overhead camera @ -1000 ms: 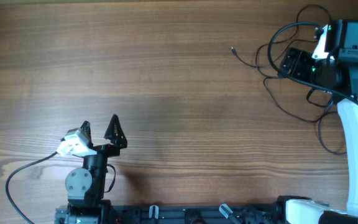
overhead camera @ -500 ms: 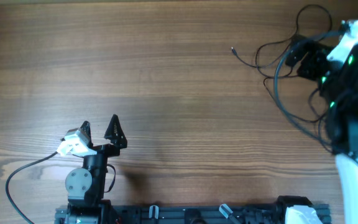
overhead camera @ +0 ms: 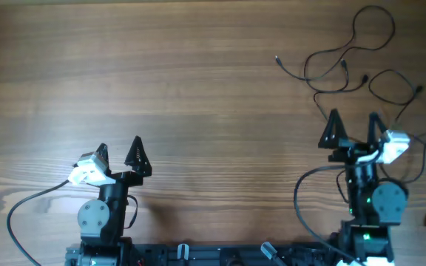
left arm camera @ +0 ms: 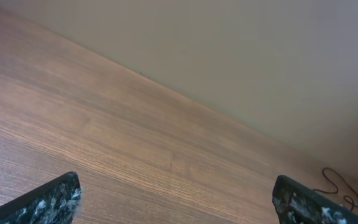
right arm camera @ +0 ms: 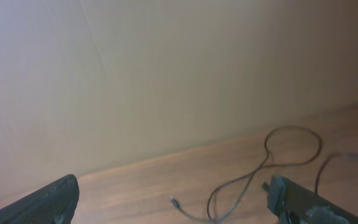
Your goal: Untangle cables
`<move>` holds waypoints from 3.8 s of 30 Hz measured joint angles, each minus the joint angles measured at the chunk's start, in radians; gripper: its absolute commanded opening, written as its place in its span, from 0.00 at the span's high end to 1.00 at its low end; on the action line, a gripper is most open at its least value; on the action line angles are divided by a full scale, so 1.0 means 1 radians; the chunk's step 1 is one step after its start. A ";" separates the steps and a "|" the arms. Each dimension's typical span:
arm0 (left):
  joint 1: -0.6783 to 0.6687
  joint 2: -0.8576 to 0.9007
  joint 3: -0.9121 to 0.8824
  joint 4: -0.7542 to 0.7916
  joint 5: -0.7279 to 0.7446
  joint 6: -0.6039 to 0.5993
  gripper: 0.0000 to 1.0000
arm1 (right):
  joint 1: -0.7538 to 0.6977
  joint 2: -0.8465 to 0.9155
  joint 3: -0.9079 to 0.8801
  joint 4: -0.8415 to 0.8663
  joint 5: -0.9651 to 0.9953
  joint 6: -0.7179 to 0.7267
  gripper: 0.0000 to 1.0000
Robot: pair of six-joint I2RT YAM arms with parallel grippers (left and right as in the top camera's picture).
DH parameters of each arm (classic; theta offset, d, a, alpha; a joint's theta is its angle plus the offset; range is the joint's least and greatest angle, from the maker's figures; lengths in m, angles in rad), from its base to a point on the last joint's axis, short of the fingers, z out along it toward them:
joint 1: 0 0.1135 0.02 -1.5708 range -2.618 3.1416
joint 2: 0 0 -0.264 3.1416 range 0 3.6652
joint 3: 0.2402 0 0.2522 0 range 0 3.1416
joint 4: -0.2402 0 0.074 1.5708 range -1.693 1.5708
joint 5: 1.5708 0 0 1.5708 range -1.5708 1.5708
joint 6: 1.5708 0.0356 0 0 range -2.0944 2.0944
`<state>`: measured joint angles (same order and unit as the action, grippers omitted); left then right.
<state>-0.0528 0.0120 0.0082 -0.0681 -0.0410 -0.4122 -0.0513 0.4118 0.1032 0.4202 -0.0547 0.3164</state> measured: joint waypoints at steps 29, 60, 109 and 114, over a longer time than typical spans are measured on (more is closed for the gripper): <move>0.000 0.000 0.000 0.000 0.003 0.000 0.00 | 0.001 -0.391 -0.097 -0.420 0.037 -0.290 0.00; 0.000 0.000 0.000 0.000 0.002 0.000 0.00 | 0.001 -0.391 -0.097 -0.420 0.037 -0.296 0.00; -0.011 0.000 0.000 0.001 -0.013 0.333 0.00 | 0.001 -0.391 -0.097 -0.420 0.037 -0.296 0.00; -0.011 0.000 0.000 0.001 -0.013 0.333 0.00 | 0.001 -0.391 -0.097 -0.420 0.037 -0.296 0.00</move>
<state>-0.0639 0.0120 0.0086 -0.0673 -0.0540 -0.0788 -0.0502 0.0212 0.0063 0.0006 -0.0174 0.0200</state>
